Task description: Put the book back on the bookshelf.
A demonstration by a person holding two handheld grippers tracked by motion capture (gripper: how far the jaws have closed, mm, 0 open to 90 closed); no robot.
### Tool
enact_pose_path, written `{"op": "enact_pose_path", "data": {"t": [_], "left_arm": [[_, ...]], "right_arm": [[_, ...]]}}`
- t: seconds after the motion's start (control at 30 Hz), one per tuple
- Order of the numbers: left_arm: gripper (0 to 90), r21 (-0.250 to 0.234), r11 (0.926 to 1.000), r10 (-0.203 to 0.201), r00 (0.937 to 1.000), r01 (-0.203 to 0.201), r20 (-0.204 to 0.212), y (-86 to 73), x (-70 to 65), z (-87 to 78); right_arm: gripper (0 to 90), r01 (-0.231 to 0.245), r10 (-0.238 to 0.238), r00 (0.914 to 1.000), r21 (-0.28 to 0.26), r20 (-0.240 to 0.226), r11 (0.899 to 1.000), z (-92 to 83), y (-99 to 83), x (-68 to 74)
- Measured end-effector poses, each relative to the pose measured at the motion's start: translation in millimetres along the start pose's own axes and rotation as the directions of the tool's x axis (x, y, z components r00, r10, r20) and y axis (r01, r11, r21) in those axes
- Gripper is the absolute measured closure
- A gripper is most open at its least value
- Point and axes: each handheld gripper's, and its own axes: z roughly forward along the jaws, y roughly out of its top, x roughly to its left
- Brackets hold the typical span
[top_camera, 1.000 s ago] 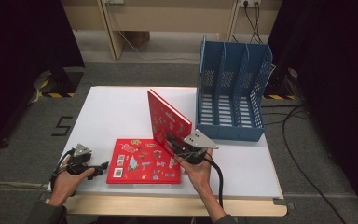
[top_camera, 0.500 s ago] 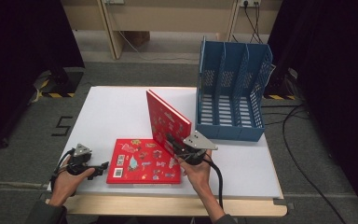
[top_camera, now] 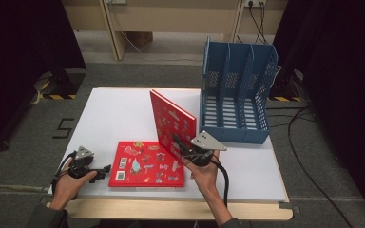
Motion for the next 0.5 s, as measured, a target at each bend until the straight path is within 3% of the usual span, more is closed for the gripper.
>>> {"op": "enact_pose_path", "data": {"t": [0.5], "left_arm": [[15.4, -0.001, 1.0000, 0.001, 1.0000, -0.001, 0.002, 0.0, 0.0, 0.0]], "right_arm": [[79.5, -0.030, 0.031, 0.9992, -0.064, 0.026, 0.998, -21.4, 17.9, -11.8]]}}
